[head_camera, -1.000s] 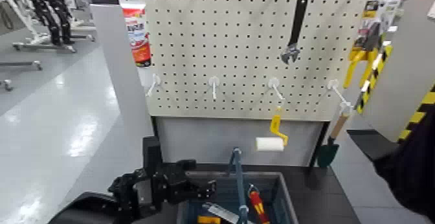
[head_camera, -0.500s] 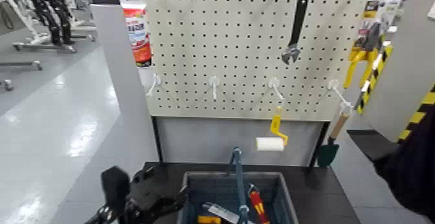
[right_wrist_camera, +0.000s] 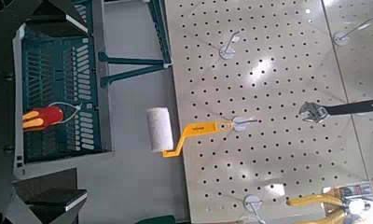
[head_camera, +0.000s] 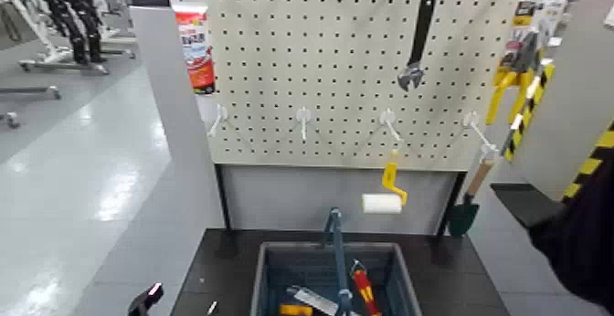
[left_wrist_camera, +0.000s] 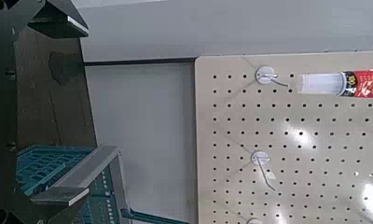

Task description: Put the blue scissors into the crate.

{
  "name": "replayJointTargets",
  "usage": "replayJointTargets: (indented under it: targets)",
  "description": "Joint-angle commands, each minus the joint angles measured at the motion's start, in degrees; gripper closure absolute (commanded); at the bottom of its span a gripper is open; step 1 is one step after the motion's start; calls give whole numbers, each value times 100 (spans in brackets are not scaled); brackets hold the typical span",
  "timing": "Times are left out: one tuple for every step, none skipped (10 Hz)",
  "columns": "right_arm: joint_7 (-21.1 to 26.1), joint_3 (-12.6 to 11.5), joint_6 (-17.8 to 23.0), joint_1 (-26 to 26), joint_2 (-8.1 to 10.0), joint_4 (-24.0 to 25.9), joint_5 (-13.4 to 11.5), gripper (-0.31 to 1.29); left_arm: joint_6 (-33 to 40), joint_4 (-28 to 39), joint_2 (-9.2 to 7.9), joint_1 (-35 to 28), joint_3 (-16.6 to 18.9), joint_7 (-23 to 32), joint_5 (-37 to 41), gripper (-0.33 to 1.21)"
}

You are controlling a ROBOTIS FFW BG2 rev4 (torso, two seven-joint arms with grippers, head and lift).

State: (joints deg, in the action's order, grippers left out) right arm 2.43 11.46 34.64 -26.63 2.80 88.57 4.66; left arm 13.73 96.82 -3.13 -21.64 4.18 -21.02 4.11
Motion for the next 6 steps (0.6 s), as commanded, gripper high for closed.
replayJointTargets:
  targets:
    - [161, 23, -344, -71, 71, 222, -150, 9, 824, -524, 14, 11, -251, 389, 195, 10]
    - [205, 41, -387, -71, 80, 249, -176, 9, 956, -559, 41, 2, -260, 441, 169, 9]
    - [205, 41, -449, -71, 89, 266, -220, 9, 929, -568, 6, 20, -295, 415, 169, 9]
    - [205, 50, -440, -71, 107, 275, -229, 9, 912, -577, -3, 29, -321, 406, 195, 9]
    - [232, 50, -431, -62, 107, 284, -282, 12, 921, -586, -12, 37, -347, 406, 222, 9]
    - [267, 50, -449, -62, 98, 302, -335, 15, 877, -586, -29, 55, -347, 371, 222, 9]
